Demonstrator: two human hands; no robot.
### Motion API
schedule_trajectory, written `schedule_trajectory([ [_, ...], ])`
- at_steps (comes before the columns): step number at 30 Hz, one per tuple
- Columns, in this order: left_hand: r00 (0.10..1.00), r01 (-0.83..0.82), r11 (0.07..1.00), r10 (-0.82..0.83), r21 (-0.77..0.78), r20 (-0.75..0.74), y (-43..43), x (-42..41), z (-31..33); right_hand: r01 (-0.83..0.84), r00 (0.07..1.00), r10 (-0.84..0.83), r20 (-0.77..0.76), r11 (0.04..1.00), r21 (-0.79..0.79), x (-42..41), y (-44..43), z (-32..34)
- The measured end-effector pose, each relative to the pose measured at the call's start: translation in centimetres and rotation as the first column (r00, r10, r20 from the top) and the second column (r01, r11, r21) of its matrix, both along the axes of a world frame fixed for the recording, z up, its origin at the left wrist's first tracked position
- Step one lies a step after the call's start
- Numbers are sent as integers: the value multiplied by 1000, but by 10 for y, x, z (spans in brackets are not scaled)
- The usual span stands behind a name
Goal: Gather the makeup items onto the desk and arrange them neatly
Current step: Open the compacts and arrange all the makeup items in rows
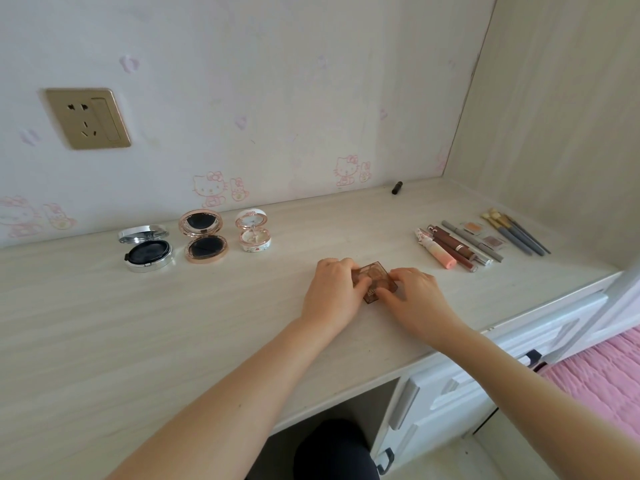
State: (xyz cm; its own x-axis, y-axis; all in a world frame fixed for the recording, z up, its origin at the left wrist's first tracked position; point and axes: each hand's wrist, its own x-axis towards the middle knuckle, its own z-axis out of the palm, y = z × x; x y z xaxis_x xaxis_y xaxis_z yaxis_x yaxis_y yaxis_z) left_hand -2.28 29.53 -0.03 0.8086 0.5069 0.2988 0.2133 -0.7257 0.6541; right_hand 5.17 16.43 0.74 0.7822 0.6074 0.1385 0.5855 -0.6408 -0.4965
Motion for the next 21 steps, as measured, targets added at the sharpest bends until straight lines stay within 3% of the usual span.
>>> schedule_trajectory([
  [5, 998, -8, 999, 11, -40, 54, -4, -10, -2, 23, 999, -21, -35, 997, 71, -6, -3, 2],
  [10, 993, -7, 995, 19, -102, 116, -1, -22, 2, -32, 999, 37, -28, 987, 160, -15, -4, 6],
  [21, 975, -12, 968, 67, -252, 211, 16, -68, 9, -91, 973, 165, -163, 918, 386, -40, 16, 20],
])
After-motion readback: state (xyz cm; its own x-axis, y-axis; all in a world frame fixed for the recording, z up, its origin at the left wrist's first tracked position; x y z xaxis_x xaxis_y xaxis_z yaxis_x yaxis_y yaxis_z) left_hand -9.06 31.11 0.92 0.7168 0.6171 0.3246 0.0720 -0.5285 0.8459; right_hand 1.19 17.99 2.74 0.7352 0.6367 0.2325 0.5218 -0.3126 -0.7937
